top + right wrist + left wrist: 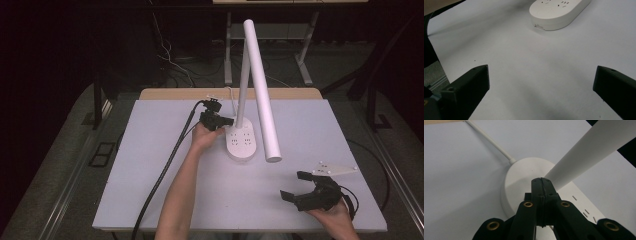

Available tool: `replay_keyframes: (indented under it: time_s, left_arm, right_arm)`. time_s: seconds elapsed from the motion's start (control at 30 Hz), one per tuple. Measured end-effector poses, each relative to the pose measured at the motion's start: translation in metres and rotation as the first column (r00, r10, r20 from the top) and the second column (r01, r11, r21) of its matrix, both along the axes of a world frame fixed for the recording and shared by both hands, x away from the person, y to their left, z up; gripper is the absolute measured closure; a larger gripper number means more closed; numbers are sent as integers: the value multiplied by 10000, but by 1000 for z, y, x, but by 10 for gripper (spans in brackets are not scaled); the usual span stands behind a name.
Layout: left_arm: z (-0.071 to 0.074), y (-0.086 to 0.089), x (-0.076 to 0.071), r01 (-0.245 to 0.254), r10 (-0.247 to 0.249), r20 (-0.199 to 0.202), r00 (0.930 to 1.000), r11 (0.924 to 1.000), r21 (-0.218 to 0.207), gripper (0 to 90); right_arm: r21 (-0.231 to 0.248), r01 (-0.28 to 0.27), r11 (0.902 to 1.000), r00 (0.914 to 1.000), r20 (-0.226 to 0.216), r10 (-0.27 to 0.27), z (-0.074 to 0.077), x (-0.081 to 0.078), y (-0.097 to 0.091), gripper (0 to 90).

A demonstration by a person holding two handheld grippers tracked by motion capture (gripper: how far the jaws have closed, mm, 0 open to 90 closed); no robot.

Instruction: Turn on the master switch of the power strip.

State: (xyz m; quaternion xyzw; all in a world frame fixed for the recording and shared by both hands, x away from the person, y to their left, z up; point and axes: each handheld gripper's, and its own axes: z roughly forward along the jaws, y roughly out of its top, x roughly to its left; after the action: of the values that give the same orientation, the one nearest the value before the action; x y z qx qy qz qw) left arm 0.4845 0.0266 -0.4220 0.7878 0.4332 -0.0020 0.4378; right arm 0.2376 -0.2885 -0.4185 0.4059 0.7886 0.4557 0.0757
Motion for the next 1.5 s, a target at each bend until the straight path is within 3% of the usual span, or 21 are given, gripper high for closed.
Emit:
replay_keyframes:
  time_s: [0.17,0.2,0.23,0.3,0.43,0.57,0.7,0.93,1.07,1.2,1.27,1.43,1.5]
  left_arm:
    - [-5,0,1,105,-107,46,9999,9994,334,899]
    - [-5,-2,0,-152,152,33,9999,9998,123,898]
    - [-4,0,1,83,-86,97,9999,9993,355,898]
    - [-4,0,1,140,-147,152,9998,9990,433,899]
    - [-6,-1,0,-21,19,124,9999,9999,138,897]
    - [-5,-1,-1,133,-144,261,9996,9991,401,899]
    - [-7,0,0,20,-21,43,10000,9999,156,900]
    - [-7,-1,0,150,-154,123,9998,9993,339,900]
    - [-10,2,3,48,-50,-88,9999,9999,-144,900]
    - [-8,1,2,366,-371,111,9992,9983,463,900]
    - [-8,-2,2,-118,119,-253,9996,9999,35,900]
    - [-7,-2,2,108,-103,-121,9999,9988,471,900]
    - [-8,-4,2,-120,124,-157,9998,9996,257,900]
  right_arm:
    - [-14,-31,10000,10000,-4,31,0,0,0,0]
    - [-16,-38,10000,10000,-2,38,0,0,0,0]
    - [-16,-38,10000,10000,-2,38,0,0,0,0]
    - [-12,-44,10000,10000,-7,44,0,0,0,0]
    - [25,-88,10000,10000,-30,88,0,0,1,0]
    - [54,-117,9999,9999,-19,117,0,-1,1,0]
    - [81,-102,9999,9999,-17,102,1,-1,0,0]
    - [149,-123,9998,9999,-16,123,1,-2,0,0]
    - [137,-136,9998,9999,-1,136,2,-2,0,0]
    - [175,-125,9998,9999,-11,126,1,-2,0,0]
    - [175,-135,9998,9999,24,134,1,-2,-1,0]
    - [183,-135,9997,9999,31,135,2,-2,-1,0]
    - [190,-136,9997,9999,21,136,2,-2,-1,0]
